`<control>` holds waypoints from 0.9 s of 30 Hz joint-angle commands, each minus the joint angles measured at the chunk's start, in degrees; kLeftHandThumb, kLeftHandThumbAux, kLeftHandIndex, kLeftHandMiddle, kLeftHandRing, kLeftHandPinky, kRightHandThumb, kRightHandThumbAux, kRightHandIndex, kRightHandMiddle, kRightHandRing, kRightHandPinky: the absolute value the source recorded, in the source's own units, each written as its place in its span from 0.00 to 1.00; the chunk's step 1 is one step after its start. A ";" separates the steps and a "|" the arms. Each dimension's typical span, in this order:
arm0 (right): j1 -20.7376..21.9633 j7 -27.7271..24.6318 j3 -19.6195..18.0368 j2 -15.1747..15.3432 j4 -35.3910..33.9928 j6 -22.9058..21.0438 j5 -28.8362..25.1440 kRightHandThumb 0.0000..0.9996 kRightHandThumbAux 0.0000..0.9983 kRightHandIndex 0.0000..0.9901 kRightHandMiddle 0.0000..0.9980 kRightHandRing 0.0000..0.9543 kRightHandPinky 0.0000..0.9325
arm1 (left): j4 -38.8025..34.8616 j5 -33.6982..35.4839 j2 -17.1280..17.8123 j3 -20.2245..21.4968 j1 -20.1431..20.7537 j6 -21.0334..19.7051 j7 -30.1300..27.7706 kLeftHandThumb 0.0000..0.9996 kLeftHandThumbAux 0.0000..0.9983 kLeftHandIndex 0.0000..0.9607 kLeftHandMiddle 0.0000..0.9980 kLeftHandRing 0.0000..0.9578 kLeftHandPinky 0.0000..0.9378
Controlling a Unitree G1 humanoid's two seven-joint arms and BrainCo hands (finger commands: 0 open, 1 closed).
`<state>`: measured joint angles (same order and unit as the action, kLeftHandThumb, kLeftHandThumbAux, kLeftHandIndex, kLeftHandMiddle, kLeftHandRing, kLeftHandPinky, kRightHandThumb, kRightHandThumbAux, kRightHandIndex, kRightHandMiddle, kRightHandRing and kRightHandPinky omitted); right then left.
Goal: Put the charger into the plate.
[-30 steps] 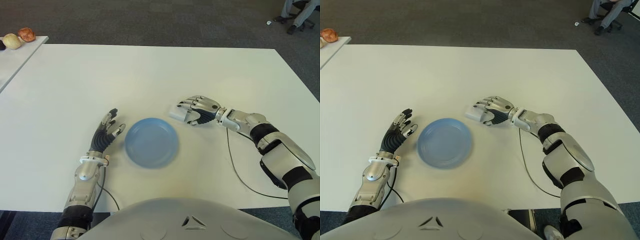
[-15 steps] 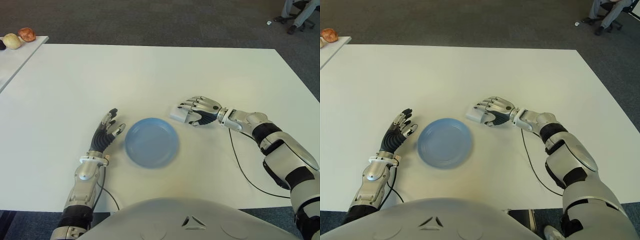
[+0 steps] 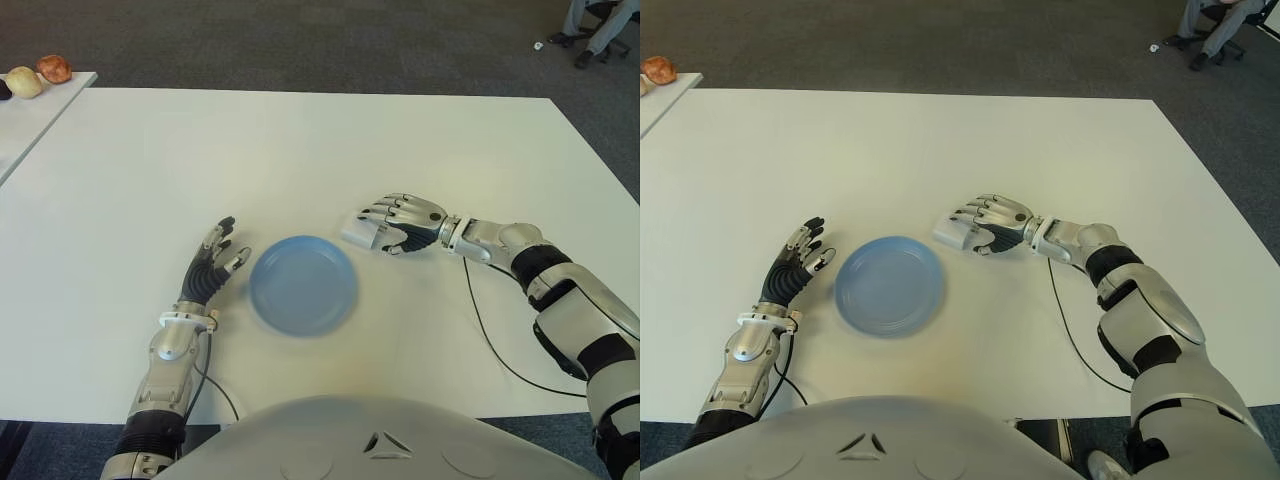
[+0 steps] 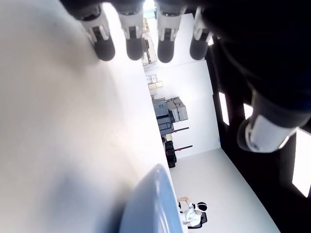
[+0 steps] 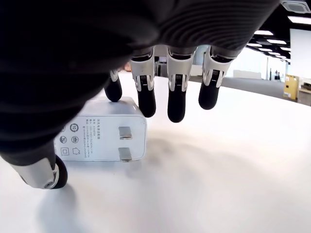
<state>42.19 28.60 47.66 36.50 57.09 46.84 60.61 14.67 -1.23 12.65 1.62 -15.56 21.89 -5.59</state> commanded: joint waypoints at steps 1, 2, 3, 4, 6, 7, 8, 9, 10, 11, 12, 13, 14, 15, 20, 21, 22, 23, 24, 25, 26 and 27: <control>-0.94 -2.06 0.05 1.29 -1.30 0.99 0.41 0.00 0.53 0.02 0.14 0.14 0.13 | 2.81 -1.17 -0.36 -0.52 -1.92 -4.08 -0.07 0.00 0.56 0.09 0.08 0.06 0.06; -0.95 -2.33 0.07 1.49 -1.62 1.07 0.48 0.00 0.53 0.02 0.14 0.13 0.12 | 2.87 -1.13 -0.36 -0.52 -1.91 -3.98 -0.10 0.00 0.56 0.09 0.08 0.06 0.06; -0.97 -2.44 0.08 1.75 -1.93 1.17 0.58 0.00 0.53 0.02 0.14 0.13 0.12 | 2.97 -1.13 -0.38 -0.55 -1.82 -3.95 -0.11 0.00 0.56 0.09 0.08 0.06 0.07; -1.01 -2.54 0.06 1.94 -2.17 1.23 0.63 0.00 0.53 0.02 0.14 0.13 0.12 | 3.04 -1.14 -0.39 -0.57 -1.76 -3.94 -0.11 0.00 0.56 0.09 0.08 0.06 0.07; -1.02 -2.53 0.18 2.29 -2.71 1.22 1.00 0.00 0.53 0.02 0.14 0.13 0.12 | 3.10 -1.13 -0.38 -0.62 -1.71 -4.00 -0.16 0.00 0.56 0.09 0.08 0.06 0.06; -1.07 -2.53 0.21 2.51 -3.04 1.26 1.14 0.00 0.53 0.02 0.14 0.13 0.12 | 3.10 -1.13 -0.37 -0.64 -1.71 -4.01 -0.18 0.00 0.56 0.09 0.08 0.06 0.06; -1.16 -2.61 0.20 2.78 -3.39 1.33 1.21 0.00 0.54 0.02 0.13 0.13 0.13 | 3.09 -1.12 -0.36 -0.65 -1.72 -4.00 -0.20 0.00 0.55 0.09 0.08 0.06 0.06; -1.23 -2.70 0.16 2.96 -3.63 1.37 1.21 0.00 0.53 0.02 0.14 0.13 0.13 | 3.08 -1.11 -0.35 -0.66 -1.72 -3.99 -0.21 0.00 0.55 0.09 0.08 0.06 0.06; -1.30 -2.79 0.17 3.18 -3.89 1.44 1.27 0.00 0.53 0.02 0.14 0.13 0.13 | 3.03 -1.05 -0.36 -0.66 -1.74 -3.99 -0.24 0.00 0.55 0.09 0.08 0.06 0.06; -1.34 -2.87 0.17 3.31 -4.06 1.47 1.30 0.00 0.53 0.02 0.14 0.13 0.13 | 2.99 -1.01 -0.36 -0.66 -1.75 -4.00 -0.26 0.00 0.55 0.09 0.08 0.06 0.06; -1.38 -2.94 0.16 3.40 -4.19 1.47 1.31 0.00 0.52 0.01 0.14 0.13 0.13 | 2.97 -0.98 -0.36 -0.65 -1.76 -4.01 -0.27 0.00 0.55 0.09 0.08 0.06 0.06; -1.44 -3.07 0.14 3.56 -4.38 1.48 1.31 0.00 0.52 0.01 0.14 0.13 0.13 | 2.93 -0.90 -0.37 -0.65 -1.78 -4.09 -0.32 0.00 0.55 0.09 0.08 0.06 0.06; -1.49 -3.18 0.11 3.66 -4.53 1.48 1.30 0.00 0.51 0.01 0.13 0.13 0.13 | 2.90 -0.86 -0.38 -0.65 -1.79 -4.15 -0.35 0.00 0.55 0.09 0.08 0.06 0.06; -1.53 -3.27 0.09 3.84 -4.70 1.52 1.33 0.00 0.51 0.01 0.13 0.13 0.13 | 2.88 -0.85 -0.39 -0.64 -1.79 -4.22 -0.34 0.00 0.55 0.09 0.07 0.06 0.06; -1.71 -3.44 -0.17 4.32 -5.00 1.59 1.21 0.00 0.50 0.02 0.15 0.15 0.14 | 3.15 -0.90 -0.42 -0.63 -1.61 -4.15 -0.26 0.00 0.55 0.09 0.08 0.06 0.06; -1.74 -3.42 -0.22 4.48 -5.05 1.64 1.21 0.00 0.50 0.02 0.15 0.15 0.15 | 3.22 -0.93 -0.41 -0.64 -1.55 -4.13 -0.24 0.00 0.55 0.09 0.08 0.06 0.06; -1.76 -3.33 -0.25 4.80 -5.18 1.77 1.28 0.00 0.50 0.02 0.15 0.15 0.15 | 3.30 -1.01 -0.38 -0.64 -1.51 -4.08 -0.20 0.00 0.55 0.09 0.08 0.06 0.06; -1.79 -3.26 -0.27 5.04 -5.31 1.86 1.34 0.00 0.50 0.02 0.16 0.16 0.15 | 3.33 -1.06 -0.36 -0.65 -1.50 -4.04 -0.18 0.00 0.55 0.09 0.08 0.06 0.06; -1.81 -3.21 -0.29 5.35 -5.45 2.01 1.41 0.00 0.50 0.02 0.16 0.16 0.15 | 3.40 -1.10 -0.33 -0.64 -1.48 -3.97 -0.15 0.00 0.55 0.09 0.08 0.06 0.06; -1.82 -3.18 -0.30 5.54 -5.56 2.10 1.46 0.00 0.50 0.02 0.17 0.17 0.15 | 3.45 -1.13 -0.32 -0.64 -1.46 -3.92 -0.13 0.00 0.55 0.09 0.08 0.06 0.06; -1.86 -3.19 -0.34 5.84 -5.70 2.25 1.48 0.00 0.50 0.02 0.17 0.17 0.15 | 3.52 -1.16 -0.31 -0.63 -1.43 -3.86 -0.10 0.00 0.55 0.09 0.08 0.06 0.06; -1.90 -3.20 -0.37 6.05 -5.81 2.35 1.49 0.00 0.50 0.02 0.17 0.17 0.15 | 3.58 -1.18 -0.30 -0.63 -1.41 -3.81 -0.08 0.00 0.55 0.09 0.08 0.06 0.06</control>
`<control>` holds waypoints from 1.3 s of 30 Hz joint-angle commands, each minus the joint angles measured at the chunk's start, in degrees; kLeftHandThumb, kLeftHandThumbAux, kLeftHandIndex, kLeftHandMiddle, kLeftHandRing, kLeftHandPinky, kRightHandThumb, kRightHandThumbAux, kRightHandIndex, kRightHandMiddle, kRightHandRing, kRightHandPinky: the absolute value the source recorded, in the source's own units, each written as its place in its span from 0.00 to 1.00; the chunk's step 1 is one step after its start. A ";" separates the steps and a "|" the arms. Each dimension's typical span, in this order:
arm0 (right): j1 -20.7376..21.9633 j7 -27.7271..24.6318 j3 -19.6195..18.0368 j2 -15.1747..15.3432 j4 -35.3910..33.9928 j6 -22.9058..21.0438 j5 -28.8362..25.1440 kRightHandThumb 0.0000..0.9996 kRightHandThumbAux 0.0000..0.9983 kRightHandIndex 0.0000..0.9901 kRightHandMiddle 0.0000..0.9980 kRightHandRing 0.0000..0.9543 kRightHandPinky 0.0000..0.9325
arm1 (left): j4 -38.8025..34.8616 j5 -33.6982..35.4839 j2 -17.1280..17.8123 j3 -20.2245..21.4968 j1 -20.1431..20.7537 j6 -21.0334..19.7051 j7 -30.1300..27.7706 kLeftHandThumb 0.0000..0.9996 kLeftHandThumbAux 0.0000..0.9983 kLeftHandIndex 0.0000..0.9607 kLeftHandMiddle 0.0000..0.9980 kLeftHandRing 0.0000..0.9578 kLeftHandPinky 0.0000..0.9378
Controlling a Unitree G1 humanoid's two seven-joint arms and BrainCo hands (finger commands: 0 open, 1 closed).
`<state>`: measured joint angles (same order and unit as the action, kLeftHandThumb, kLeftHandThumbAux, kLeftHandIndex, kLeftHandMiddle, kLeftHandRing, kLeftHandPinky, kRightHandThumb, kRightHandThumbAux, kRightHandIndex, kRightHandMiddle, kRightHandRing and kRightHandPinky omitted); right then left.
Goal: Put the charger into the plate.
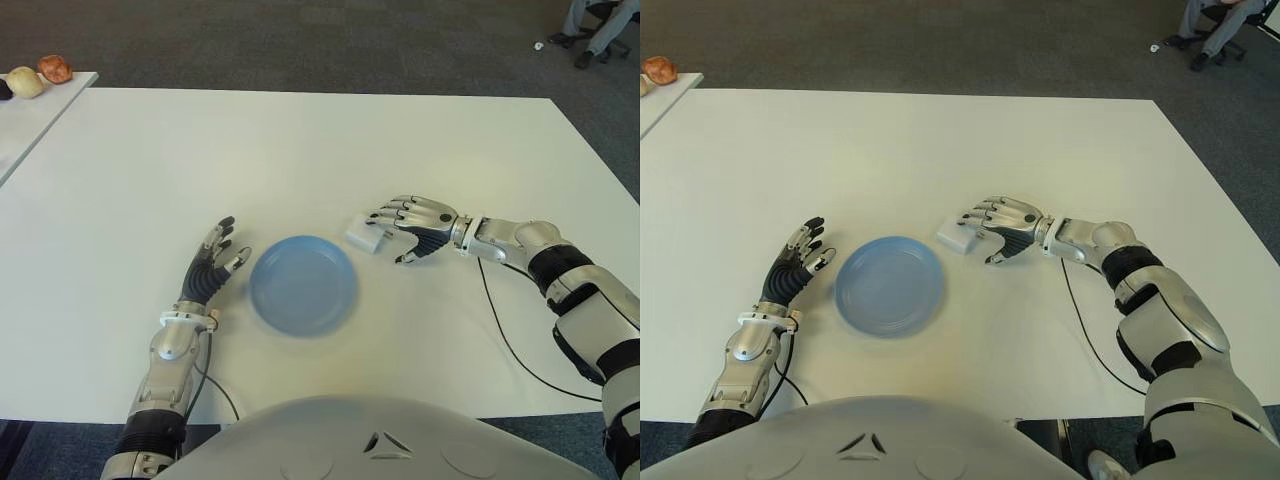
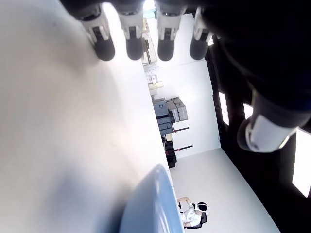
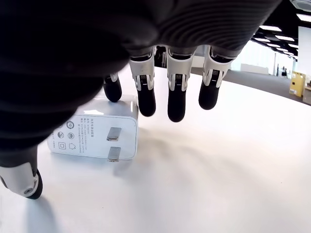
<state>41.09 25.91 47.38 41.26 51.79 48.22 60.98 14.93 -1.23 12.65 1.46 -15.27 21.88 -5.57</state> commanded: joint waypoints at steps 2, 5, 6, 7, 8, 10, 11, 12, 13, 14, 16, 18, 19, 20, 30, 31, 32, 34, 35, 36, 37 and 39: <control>-1.01 -0.67 -0.27 1.96 -0.89 1.33 0.98 0.00 0.49 0.02 0.18 0.18 0.15 | 3.41 -1.27 -0.28 -0.47 -1.66 -3.67 -0.02 0.00 0.55 0.09 0.08 0.07 0.06; -1.37 -0.81 -0.61 2.89 -1.57 1.86 0.81 0.00 0.49 0.02 0.18 0.18 0.15 | 3.62 -1.28 -0.22 -0.45 -1.49 -3.62 -0.04 0.00 0.55 0.09 0.08 0.07 0.06; -1.40 -0.88 -0.69 3.01 -1.67 1.95 0.80 0.00 0.49 0.02 0.18 0.18 0.15 | 3.70 -1.27 -0.20 -0.43 -1.40 -3.63 -0.06 0.00 0.55 0.09 0.08 0.07 0.07; -1.46 -1.09 -0.79 3.28 -1.88 2.19 0.74 0.00 0.49 0.02 0.18 0.18 0.15 | 3.79 -1.26 -0.19 -0.41 -1.34 -3.61 -0.07 0.00 0.55 0.09 0.08 0.07 0.07; -1.52 -1.27 -0.88 3.49 -2.06 2.35 0.70 0.00 0.49 0.02 0.18 0.18 0.15 | 3.85 -1.25 -0.18 -0.40 -1.30 -3.58 -0.07 0.00 0.55 0.09 0.08 0.07 0.07; -1.74 -1.80 -1.14 4.02 -2.58 2.78 0.53 0.00 0.48 0.02 0.18 0.18 0.15 | 3.98 -1.23 -0.17 -0.38 -1.27 -3.48 -0.10 0.00 0.55 0.09 0.08 0.07 0.07; -1.98 -2.32 -1.39 4.61 -3.10 3.21 0.30 0.00 0.48 0.02 0.18 0.18 0.15 | 4.11 -1.17 -0.17 -0.35 -1.25 -3.32 -0.13 0.00 0.55 0.09 0.08 0.07 0.07; -2.15 -2.73 -1.59 4.94 -3.42 3.47 0.18 0.00 0.48 0.02 0.18 0.18 0.14 | 4.39 -1.12 -0.16 -0.31 -1.12 -3.17 -0.17 0.00 0.55 0.09 0.08 0.07 0.07; -2.45 -3.18 -1.86 5.54 -3.98 3.85 0.01 0.00 0.48 0.02 0.18 0.18 0.14 | 4.64 -1.04 -0.16 -0.26 -1.02 -2.95 -0.20 0.00 0.55 0.09 0.08 0.07 0.07; -2.68 -3.50 -2.08 5.90 -4.37 4.06 -0.08 0.00 0.47 0.01 0.18 0.18 0.13 | 4.82 -1.00 -0.16 -0.23 -0.95 -2.80 -0.22 0.00 0.55 0.09 0.08 0.07 0.07; -3.52 -4.04 -2.68 7.22 -5.66 4.73 -0.33 0.00 0.47 0.01 0.18 0.18 0.13 | 5.06 -0.97 -0.17 -0.19 -0.87 -2.50 -0.19 0.00 0.56 0.09 0.08 0.07 0.07; -4.22 -4.42 -3.19 8.07 -6.49 5.09 -0.42 0.00 0.47 0.00 0.17 0.17 0.12 | 5.49 -1.02 -0.12 -0.16 -0.61 -2.30 -0.15 0.00 0.56 0.09 0.08 0.07 0.07; -4.52 -4.69 -3.49 8.36 -6.86 5.24 -0.46 0.00 0.46 0.00 0.16 0.16 0.11 | 5.66 -1.04 -0.10 -0.15 -0.52 -2.22 -0.14 0.00 0.56 0.09 0.08 0.07 0.07; -4.75 -4.92 -3.76 8.56 -7.16 5.33 -0.49 0.00 0.46 0.00 0.16 0.16 0.11 | 5.78 -1.06 -0.09 -0.14 -0.47 -2.14 -0.13 0.00 0.56 0.09 0.08 0.07 0.07; -7.54 -8.02 -7.11 11.06 -10.82 6.49 -1.47 0.00 0.45 0.01 0.15 0.15 0.11 | 8.69 -1.00 0.10 0.17 0.94 -0.20 -0.43 0.00 0.55 0.10 0.08 0.07 0.07; -7.78 -8.17 -7.41 11.27 -11.15 6.63 -1.48 0.00 0.45 0.01 0.15 0.15 0.11 | 8.71 -1.10 0.09 0.16 0.97 -0.09 -0.37 0.00 0.55 0.10 0.08 0.07 0.07; -7.97 -8.31 -7.67 11.42 -11.40 6.72 -1.49 0.00 0.45 0.01 0.15 0.15 0.11 | 8.75 -1.17 0.08 0.15 0.99 0.01 -0.33 0.00 0.55 0.10 0.08 0.07 0.07; -8.44 -8.49 -8.29 11.78 -12.06 6.86 -1.53 0.00 0.45 0.01 0.15 0.15 0.11 | 8.81 -1.23 0.09 0.16 1.07 0.05 -0.32 0.00 0.54 0.10 0.08 0.07 0.07; -8.65 -8.52 -8.59 11.89 -12.30 7.00 -1.55 0.00 0.45 0.01 0.15 0.15 0.11 | 8.91 -1.24 0.09 0.17 1.14 0.02 -0.33 0.00 0.54 0.10 0.08 0.07 0.08; -8.86 -8.53 -8.90 12.01 -12.54 7.13 -1.57 0.00 0.45 0.01 0.16 0.15 0.11 | 8.96 -1.24 0.08 0.18 1.18 0.01 -0.33 0.00 0.54 0.09 0.08 0.07 0.07; -9.02 -8.58 -9.15 12.07 -12.71 7.22 -1.57 0.00 0.46 0.01 0.16 0.15 0.11 | 9.01 -1.24 0.07 0.19 1.21 0.01 -0.34 0.00 0.54 0.09 0.08 0.07 0.07; -9.29 -8.52 -9.53 12.14 -12.94 7.31 -1.46 0.00 0.46 0.02 0.16 0.15 0.11 | 9.32 -1.30 0.04 0.20 1.37 0.17 -0.28 0.00 0.54 0.09 0.08 0.07 0.07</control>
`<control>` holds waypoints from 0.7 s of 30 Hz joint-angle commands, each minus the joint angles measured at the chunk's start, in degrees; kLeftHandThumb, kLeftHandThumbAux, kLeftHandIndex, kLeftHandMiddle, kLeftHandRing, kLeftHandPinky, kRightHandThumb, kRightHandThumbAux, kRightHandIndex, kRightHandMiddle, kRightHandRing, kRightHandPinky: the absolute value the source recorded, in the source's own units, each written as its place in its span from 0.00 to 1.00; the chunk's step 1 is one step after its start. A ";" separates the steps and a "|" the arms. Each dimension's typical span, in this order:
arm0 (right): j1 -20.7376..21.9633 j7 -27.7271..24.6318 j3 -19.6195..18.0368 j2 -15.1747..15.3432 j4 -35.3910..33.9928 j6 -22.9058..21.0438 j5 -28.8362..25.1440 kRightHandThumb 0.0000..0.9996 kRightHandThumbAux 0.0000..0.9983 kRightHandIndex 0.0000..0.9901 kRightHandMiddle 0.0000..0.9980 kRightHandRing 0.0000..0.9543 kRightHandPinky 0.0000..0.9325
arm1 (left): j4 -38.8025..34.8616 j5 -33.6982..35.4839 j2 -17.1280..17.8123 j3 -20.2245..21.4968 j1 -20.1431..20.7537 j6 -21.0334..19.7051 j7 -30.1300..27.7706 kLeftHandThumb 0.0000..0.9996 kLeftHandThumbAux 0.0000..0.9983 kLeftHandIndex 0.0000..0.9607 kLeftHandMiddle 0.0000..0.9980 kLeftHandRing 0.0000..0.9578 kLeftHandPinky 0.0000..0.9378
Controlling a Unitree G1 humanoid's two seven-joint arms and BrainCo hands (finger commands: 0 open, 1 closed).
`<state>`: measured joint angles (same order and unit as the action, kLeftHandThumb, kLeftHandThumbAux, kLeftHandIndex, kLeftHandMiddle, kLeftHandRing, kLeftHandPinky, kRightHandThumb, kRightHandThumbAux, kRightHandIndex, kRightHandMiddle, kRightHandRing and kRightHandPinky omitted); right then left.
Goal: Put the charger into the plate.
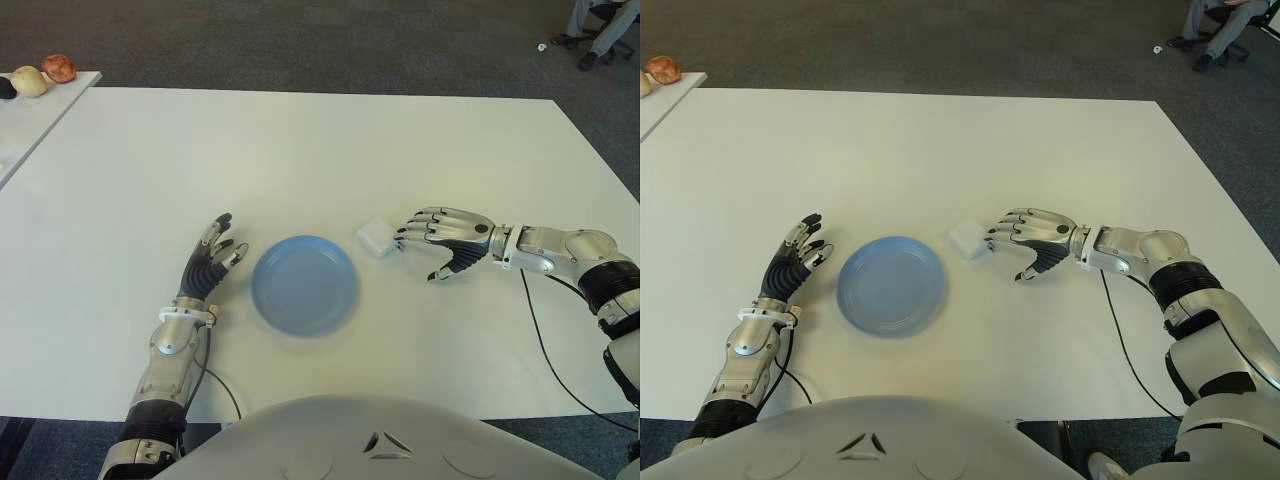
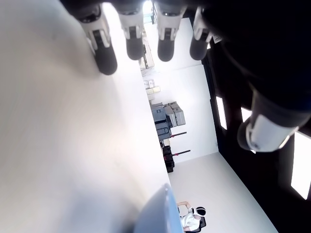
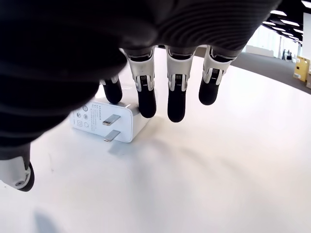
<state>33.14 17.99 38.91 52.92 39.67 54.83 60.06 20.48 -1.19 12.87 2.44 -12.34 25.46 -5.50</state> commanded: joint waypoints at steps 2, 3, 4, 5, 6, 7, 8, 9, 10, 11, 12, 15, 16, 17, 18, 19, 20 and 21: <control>-1.52 -0.43 -1.40 0.68 -1.15 1.10 -0.35 0.00 0.46 0.02 0.16 0.15 0.11 | 4.00 -1.54 -0.15 -0.83 -1.47 -3.17 -0.24 0.00 0.54 0.09 0.08 0.07 0.07; -1.60 -0.43 -1.58 0.73 -1.26 1.24 -0.28 0.00 0.46 0.02 0.16 0.15 0.11 | 4.06 -1.59 -0.13 -0.84 -1.46 -3.09 -0.21 0.00 0.53 0.09 0.08 0.07 0.08; -1.63 -0.37 -1.71 0.77 -1.40 1.36 -0.11 0.00 0.46 0.02 0.16 0.16 0.11 | 4.14 -1.64 -0.09 -0.86 -1.42 -3.03 -0.22 0.00 0.53 0.09 0.08 0.07 0.08; -1.67 -0.19 -1.83 0.73 -1.47 1.34 0.11 0.00 0.47 0.01 0.16 0.16 0.11 | 4.44 -1.64 -0.08 -0.87 -1.26 -2.95 -0.26 0.00 0.53 0.09 0.08 0.07 0.07; -1.72 -0.08 -1.95 0.70 -1.52 1.32 0.27 0.00 0.47 0.01 0.16 0.16 0.11 | 4.67 -1.64 -0.07 -0.88 -1.14 -2.88 -0.29 0.00 0.53 0.09 0.08 0.07 0.07; -1.77 -0.03 -2.06 0.67 -1.56 1.31 0.38 0.00 0.47 0.01 0.16 0.16 0.11 | 4.84 -1.64 -0.06 -0.88 -1.06 -2.82 -0.30 0.00 0.53 0.09 0.08 0.07 0.07; -1.88 0.02 -2.22 0.65 -1.64 1.23 0.40 0.00 0.48 0.01 0.16 0.16 0.11 | 4.97 -1.58 -0.07 -0.88 -1.00 -2.78 -0.35 0.00 0.53 0.09 0.08 0.07 0.07; -1.97 0.03 -2.35 0.64 -1.70 1.20 0.40 0.00 0.48 0.01 0.16 0.16 0.11 | 5.05 -1.54 -0.07 -0.87 -0.98 -2.73 -0.39 0.00 0.53 0.09 0.08 0.07 0.07; -2.12 0.17 -2.56 0.61 -1.86 1.10 0.34 0.00 0.48 0.01 0.16 0.16 0.11 | 5.16 -1.56 -0.12 -0.91 -0.92 -2.82 -0.37 0.00 0.53 0.09 0.08 0.07 0.07; -2.27 0.26 -2.81 0.55 -2.09 0.96 0.21 0.00 0.48 0.02 0.16 0.16 0.11 | 5.29 -1.56 -0.15 -0.94 -0.85 -2.91 -0.38 0.00 0.53 0.09 0.08 0.07 0.07; -2.37 0.30 -2.99 0.50 -2.26 0.87 0.12 0.00 0.49 0.02 0.16 0.16 0.12 | 5.38 -1.57 -0.17 -0.95 -0.80 -2.96 -0.38 0.00 0.53 0.09 0.07 0.07 0.07; -2.82 -0.17 -4.00 -0.10 -2.51 0.19 -1.11 0.00 0.49 0.01 0.16 0.16 0.12 | 5.66 -1.57 -0.25 -0.95 -0.68 -2.82 -0.39 0.00 0.53 0.09 0.07 0.06 0.07; -2.99 -0.60 -4.46 -0.40 -2.52 -0.02 -1.83 0.00 0.48 0.01 0.16 0.17 0.12 | 5.74 -1.61 -0.30 -0.98 -0.65 -2.74 -0.37 0.00 0.53 0.09 0.07 0.06 0.07; -3.47 -2.07 -5.50 -1.32 -2.59 -0.70 -4.20 0.00 0.48 0.01 0.16 0.17 0.12 | 5.75 -1.66 -0.34 -0.99 -0.63 -2.74 -0.34 0.00 0.53 0.09 0.07 0.06 0.07; -3.84 -3.17 -6.26 -1.98 -2.66 -1.19 -5.89 0.00 0.47 0.01 0.16 0.17 0.13 | 5.76 -1.68 -0.37 -1.00 -0.61 -2.74 -0.32 0.00 0.53 0.09 0.07 0.06 0.07; -4.64 -4.43 -7.39 -3.05 -2.76 -2.23 -8.45 0.00 0.47 0.01 0.16 0.17 0.13 | 5.85 -1.69 -0.42 -1.01 -0.54 -2.76 -0.28 0.00 0.53 0.09 0.07 0.06 0.07; -5.27 -5.42 -8.21 -3.76 -2.94 -3.00 -10.27 0.00 0.46 0.00 0.15 0.16 0.13 | 5.93 -1.70 -0.46 -1.02 -0.48 -2.77 -0.25 0.00 0.53 0.09 0.07 0.06 0.07; -5.72 -6.16 -8.76 -4.13 -3.19 -3.49 -11.32 0.00 0.45 0.00 0.15 0.16 0.14 | 6.00 -1.70 -0.48 -1.03 -0.44 -2.76 -0.22 0.00 0.53 0.09 0.08 0.06 0.06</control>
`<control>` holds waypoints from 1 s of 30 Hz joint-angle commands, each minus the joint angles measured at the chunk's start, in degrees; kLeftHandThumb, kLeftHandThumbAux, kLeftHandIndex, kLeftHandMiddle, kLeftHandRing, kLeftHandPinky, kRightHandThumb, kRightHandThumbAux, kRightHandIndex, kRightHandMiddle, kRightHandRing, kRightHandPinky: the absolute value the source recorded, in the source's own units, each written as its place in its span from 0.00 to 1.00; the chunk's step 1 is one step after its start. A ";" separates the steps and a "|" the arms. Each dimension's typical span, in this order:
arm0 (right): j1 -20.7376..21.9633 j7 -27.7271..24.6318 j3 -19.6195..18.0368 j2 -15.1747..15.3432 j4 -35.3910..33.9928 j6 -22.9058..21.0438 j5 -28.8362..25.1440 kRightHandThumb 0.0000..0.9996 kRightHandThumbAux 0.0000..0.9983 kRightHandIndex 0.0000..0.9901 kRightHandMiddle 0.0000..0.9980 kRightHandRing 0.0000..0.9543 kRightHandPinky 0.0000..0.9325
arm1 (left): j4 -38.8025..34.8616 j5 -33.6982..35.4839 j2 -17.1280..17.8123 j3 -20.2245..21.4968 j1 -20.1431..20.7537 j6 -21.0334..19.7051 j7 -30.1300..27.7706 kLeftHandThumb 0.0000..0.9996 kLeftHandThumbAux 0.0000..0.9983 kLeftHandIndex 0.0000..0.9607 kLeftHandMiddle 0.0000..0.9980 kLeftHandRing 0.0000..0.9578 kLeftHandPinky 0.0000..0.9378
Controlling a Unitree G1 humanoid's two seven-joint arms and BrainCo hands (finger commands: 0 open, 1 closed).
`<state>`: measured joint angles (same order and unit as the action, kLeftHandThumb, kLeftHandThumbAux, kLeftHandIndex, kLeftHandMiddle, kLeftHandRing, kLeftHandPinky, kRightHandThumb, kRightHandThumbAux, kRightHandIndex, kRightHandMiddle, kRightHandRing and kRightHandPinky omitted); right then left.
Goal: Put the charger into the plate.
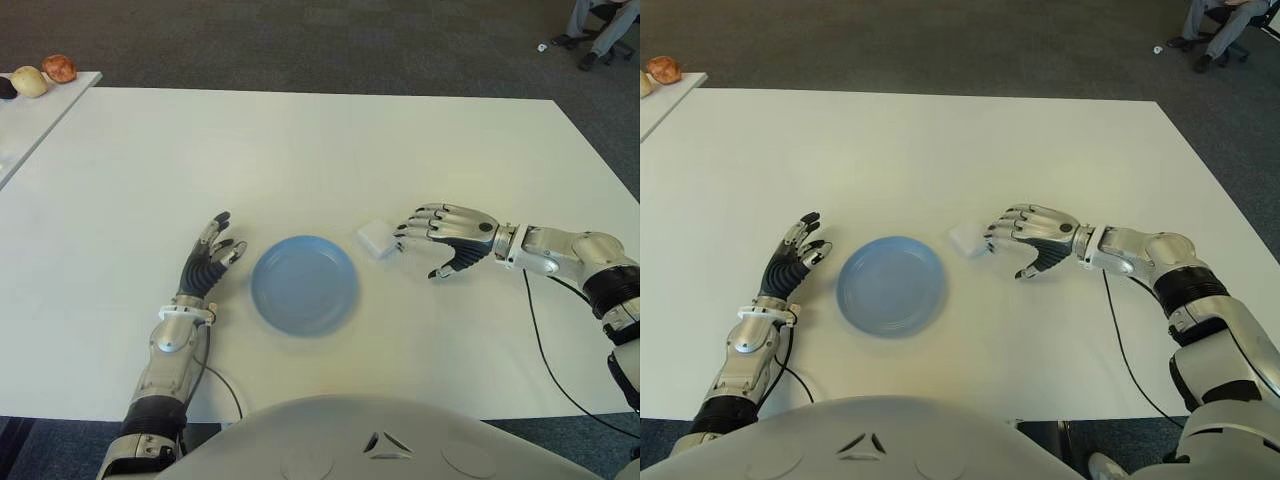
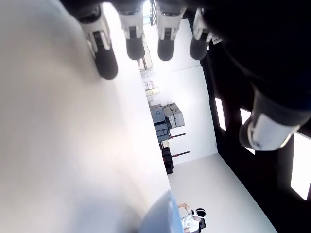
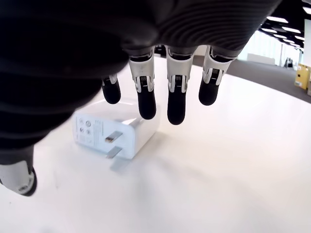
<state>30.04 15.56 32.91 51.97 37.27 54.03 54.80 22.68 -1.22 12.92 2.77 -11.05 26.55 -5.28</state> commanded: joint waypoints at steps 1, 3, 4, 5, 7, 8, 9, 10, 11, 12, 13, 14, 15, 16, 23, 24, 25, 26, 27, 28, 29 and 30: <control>-3.58 -4.35 -3.77 -4.03 -1.56 -3.86 -7.85 0.00 0.45 0.00 0.15 0.16 0.14 | 3.75 -1.61 -0.55 -1.37 -1.72 -3.87 -0.46 0.00 0.53 0.09 0.08 0.06 0.06; -5.25 -5.19 -5.55 -5.46 -3.42 -5.88 -10.46 0.00 0.44 0.00 0.13 0.15 0.15 | 3.60 -1.50 -0.55 -1.39 -1.74 -3.85 -0.52 0.00 0.54 0.09 0.08 0.07 0.07; -5.92 -5.48 -6.30 -6.09 -4.25 -6.70 -11.44 0.00 0.43 0.00 0.13 0.15 0.15 | 3.67 -1.52 -0.57 -1.42 -1.66 -3.81 -0.49 0.00 0.54 0.09 0.08 0.07 0.07; -6.37 -5.86 -6.82 -6.42 -4.88 -7.21 -11.98 0.00 0.43 0.00 0.13 0.14 0.16 | 3.74 -1.54 -0.59 -1.45 -1.60 -3.77 -0.46 0.00 0.54 0.09 0.08 0.07 0.07; -7.35 -6.27 -8.03 -7.40 -6.16 -8.27 -13.43 0.00 0.42 0.00 0.12 0.14 0.16 | 3.88 -1.54 -0.64 -1.47 -1.43 -3.78 -0.44 0.00 0.54 0.08 0.08 0.07 0.07; -7.82 -6.51 -8.71 -8.13 -7.01 -8.85 -14.37 0.00 0.41 0.00 0.12 0.14 0.17 | 3.93 -1.53 -0.64 -1.48 -1.36 -3.94 -0.45 0.00 0.54 0.08 0.08 0.07 0.07; -8.14 -6.67 -9.19 -8.71 -7.50 -9.27 -14.91 0.00 0.40 0.00 0.12 0.15 0.18 | 4.18 -1.55 -0.67 -1.49 -1.20 -3.98 -0.42 0.00 0.54 0.08 0.08 0.07 0.07; -8.39 -6.78 -9.61 -9.21 -7.97 -9.61 -15.29 0.00 0.40 0.00 0.12 0.15 0.18 | 4.36 -1.57 -0.67 -1.51 -1.10 -4.07 -0.41 0.00 0.54 0.08 0.08 0.07 0.07; -8.61 -6.96 -9.95 -9.55 -8.38 -9.87 -15.53 0.00 0.39 0.00 0.13 0.15 0.18 | 4.47 -1.58 -0.66 -1.52 -1.04 -4.12 -0.41 0.00 0.54 0.08 0.08 0.07 0.07; -8.75 -7.15 -10.26 -9.86 -8.82 -10.12 -15.64 0.00 0.39 0.00 0.13 0.15 0.19 | 4.52 -1.61 -0.62 -1.54 -1.01 -4.22 -0.42 0.00 0.54 0.09 0.08 0.07 0.07; -8.80 -7.33 -10.52 -10.09 -9.01 -10.27 -15.70 0.00 0.39 0.00 0.13 0.16 0.19 | 4.61 -1.65 -0.63 -1.58 -0.89 -4.31 -0.38 0.00 0.53 0.09 0.08 0.07 0.07; -8.79 -7.41 -10.78 -10.43 -9.34 -10.52 -15.69 0.00 0.39 0.00 0.13 0.16 0.19 | 4.67 -1.67 -0.68 -1.60 -0.82 -4.32 -0.31 0.00 0.53 0.09 0.08 0.07 0.06; -8.75 -7.42 -10.98 -10.74 -9.42 -10.67 -15.59 0.01 0.40 0.00 0.12 0.15 0.18 | 4.90 -1.70 -0.74 -1.63 -0.66 -4.28 -0.22 0.00 0.53 0.09 0.08 0.07 0.06; -8.66 -7.57 -11.17 -11.12 -9.82 -11.06 -15.49 0.01 0.40 0.00 0.12 0.15 0.18 | 5.07 -1.70 -0.82 -1.64 -0.56 -4.20 -0.12 0.00 0.53 0.09 0.08 0.07 0.06; -8.65 -10.19 -12.42 -13.45 -11.91 -14.19 -16.05 0.11 0.42 0.00 0.09 0.11 0.16 | 6.61 -1.87 -1.17 -1.95 0.43 -3.97 0.38 0.00 0.53 0.09 0.07 0.06 0.06; -9.02 -11.15 -12.73 -14.06 -13.05 -15.51 -16.61 0.13 0.41 0.00 0.08 0.11 0.16 | 6.72 -1.88 -1.20 -2.02 0.56 -3.98 0.43 0.00 0.53 0.09 0.07 0.06 0.06; -9.21 -11.82 -12.93 -14.53 -13.71 -16.44 -16.97 0.13 0.41 0.00 0.08 0.11 0.16 | 6.97 -1.90 -1.25 -2.09 0.78 -3.96 0.50 0.00 0.53 0.10 0.07 0.06 0.06; -9.90 -12.95 -13.23 -15.36 -15.42 -18.33 -17.66 0.14 0.41 0.00 0.07 0.10 0.16 | 7.14 -1.91 -1.29 -2.14 0.94 -3.97 0.53 0.00 0.53 0.10 0.07 0.06 0.06; -10.40 -13.76 -13.48 -15.94 -16.57 -19.65 -18.10 0.16 0.40 0.00 0.07 0.10 0.16 | 7.38 -1.94 -1.35 -2.19 1.12 -3.94 0.58 0.00 0.54 0.10 0.07 0.06 0.06; -11.24 -14.73 -13.80 -16.78 -18.16 -21.55 -18.61 0.16 0.40 0.00 0.07 0.10 0.16 | 7.61 -1.97 -1.42 -2.22 1.27 -3.87 0.62 0.00 0.54 0.10 0.07 0.06 0.06; -11.88 -15.49 -14.08 -17.36 -19.39 -22.96 -18.95 0.17 0.39 0.00 0.06 0.09 0.15 | 7.76 -1.98 -1.46 -2.23 1.36 -3.81 0.64 0.00 0.54 0.10 0.07 0.06 0.06; -12.59 -16.14 -14.33 -18.14 -20.62 -24.73 -19.12 0.17 0.38 0.00 0.05 0.08 0.15 | 8.05 -2.05 -1.55 -2.28 1.54 -3.69 0.74 0.00 0.53 0.10 0.07 0.06 0.06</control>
<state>19.97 1.92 19.14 35.97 19.75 33.73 37.03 26.37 -1.22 12.68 2.74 -7.85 26.79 -3.81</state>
